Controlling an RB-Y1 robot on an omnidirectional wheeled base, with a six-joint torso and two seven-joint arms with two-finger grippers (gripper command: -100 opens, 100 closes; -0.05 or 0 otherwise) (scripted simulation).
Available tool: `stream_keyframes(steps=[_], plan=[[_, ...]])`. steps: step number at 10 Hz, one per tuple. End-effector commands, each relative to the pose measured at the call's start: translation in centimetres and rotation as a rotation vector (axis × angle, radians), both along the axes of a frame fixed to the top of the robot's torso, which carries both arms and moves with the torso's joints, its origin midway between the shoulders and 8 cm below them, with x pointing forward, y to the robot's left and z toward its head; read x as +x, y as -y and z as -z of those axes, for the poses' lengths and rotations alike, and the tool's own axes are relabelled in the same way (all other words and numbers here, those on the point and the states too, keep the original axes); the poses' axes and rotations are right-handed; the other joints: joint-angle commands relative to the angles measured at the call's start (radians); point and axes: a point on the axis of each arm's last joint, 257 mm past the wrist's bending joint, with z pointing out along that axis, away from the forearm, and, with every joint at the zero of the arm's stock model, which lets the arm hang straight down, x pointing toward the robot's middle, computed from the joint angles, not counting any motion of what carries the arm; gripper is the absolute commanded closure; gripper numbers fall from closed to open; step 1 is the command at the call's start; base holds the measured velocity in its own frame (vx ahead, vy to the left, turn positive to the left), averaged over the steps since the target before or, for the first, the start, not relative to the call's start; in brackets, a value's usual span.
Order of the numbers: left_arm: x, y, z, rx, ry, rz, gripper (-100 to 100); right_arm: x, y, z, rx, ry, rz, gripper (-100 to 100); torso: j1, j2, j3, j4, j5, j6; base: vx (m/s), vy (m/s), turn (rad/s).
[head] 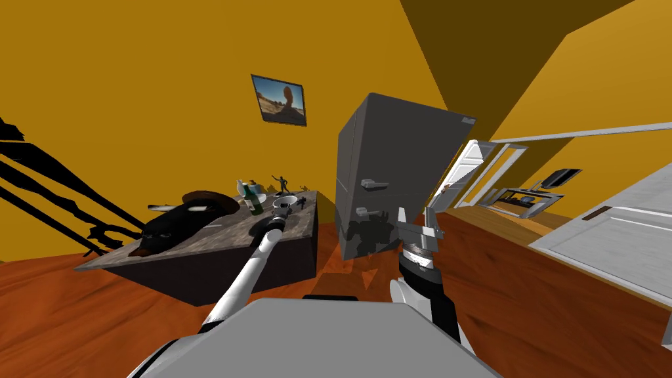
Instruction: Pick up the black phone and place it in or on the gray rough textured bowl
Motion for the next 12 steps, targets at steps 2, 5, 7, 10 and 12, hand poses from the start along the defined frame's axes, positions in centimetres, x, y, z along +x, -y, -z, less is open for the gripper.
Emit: stream_keyframes(steps=[2,5,7,10,12], plan=[[1.4,-0.2,-0.7,-0.006,-0.008,0.014,100,0.0,0.0,0.0,0.0,0.0,0.0,0,0.002,0.0,0.0,0.0,0.0,0.001,-0.083,0.032,0.042],[2.8,-0.1,-0.5,-0.011,-0.035,0.033,100,0.0,0.0,0.0,0.0,0.0,0.0,0,0.005,0.002,0.0,-0.001,0.001,0.001,-0.119,0.069,0.009],[3.6,0.2,0.0,-0.014,-0.058,0.045,100,0.0,0.0,0.0,0.0,0.0,0.0,0,0.008,0.001,0.0,-0.001,0.002,0.001,-0.112,0.113,-0.025],[4.6,0.8,1.1,-0.019,-0.098,0.066,100,0.0,0.0,0.0,0.0,0.0,0.0,0,0.009,-0.001,-0.001,-0.001,0.002,0.002,-0.108,0.121,-0.034],[5.5,1.5,2.2,-0.024,-0.136,0.086,100,0.0,0.0,0.0,0.0,0.0,0.0,0,0.012,0.001,0.0,-0.002,0.003,0.002,-0.142,0.165,-0.053]])
